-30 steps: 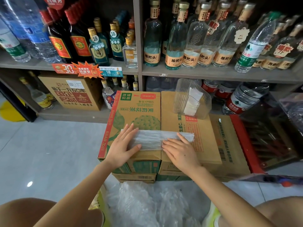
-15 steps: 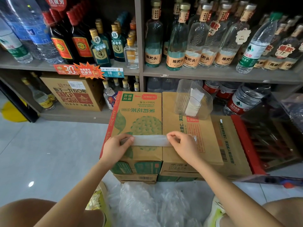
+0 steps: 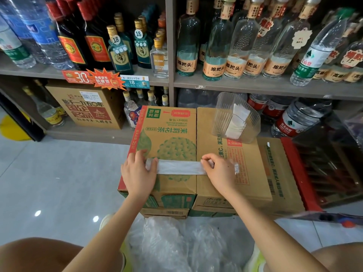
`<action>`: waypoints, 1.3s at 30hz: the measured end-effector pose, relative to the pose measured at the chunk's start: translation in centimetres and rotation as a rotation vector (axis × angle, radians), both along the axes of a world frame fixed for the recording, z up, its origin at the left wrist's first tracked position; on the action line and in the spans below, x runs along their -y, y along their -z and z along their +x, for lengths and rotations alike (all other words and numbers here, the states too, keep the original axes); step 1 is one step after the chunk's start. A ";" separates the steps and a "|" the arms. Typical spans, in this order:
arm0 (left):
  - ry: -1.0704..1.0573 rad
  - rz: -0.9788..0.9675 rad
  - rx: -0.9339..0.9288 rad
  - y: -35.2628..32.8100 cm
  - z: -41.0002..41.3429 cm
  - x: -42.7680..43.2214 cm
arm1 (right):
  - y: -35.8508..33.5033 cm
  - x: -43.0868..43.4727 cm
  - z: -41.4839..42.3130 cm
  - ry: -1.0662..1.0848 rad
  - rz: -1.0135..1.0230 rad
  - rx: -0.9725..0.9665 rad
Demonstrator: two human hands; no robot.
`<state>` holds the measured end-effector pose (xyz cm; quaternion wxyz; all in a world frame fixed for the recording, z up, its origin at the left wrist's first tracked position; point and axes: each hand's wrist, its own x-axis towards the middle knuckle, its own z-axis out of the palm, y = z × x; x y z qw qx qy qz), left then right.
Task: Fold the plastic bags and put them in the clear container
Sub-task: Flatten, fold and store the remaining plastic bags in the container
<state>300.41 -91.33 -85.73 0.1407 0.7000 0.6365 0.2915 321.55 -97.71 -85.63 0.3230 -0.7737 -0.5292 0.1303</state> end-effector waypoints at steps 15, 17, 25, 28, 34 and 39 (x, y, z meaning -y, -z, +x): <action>0.457 -0.131 -0.500 1.2 2.5 1.4 | -1.2 0.5 -1.2 0.041 0.076 0.525; 0.468 -0.141 -0.512 1.3 2.5 1.5 | -1.0 0.2 -3.1 -0.199 -0.043 0.565; 0.460 -0.148 -0.514 1.4 2.4 1.4 | 0.6 1.2 -2.9 -0.375 -0.382 0.499; 0.456 -0.150 -0.530 1.4 2.5 1.3 | 0.8 3.4 0.9 -0.270 -0.495 0.519; 0.453 -0.155 -0.547 1.3 2.4 1.4 | 0.1 5.6 5.0 -0.156 -0.547 0.492; 0.492 -0.156 -0.555 1.2 2.2 1.5 | -0.8 4.4 2.7 -0.310 -0.187 0.571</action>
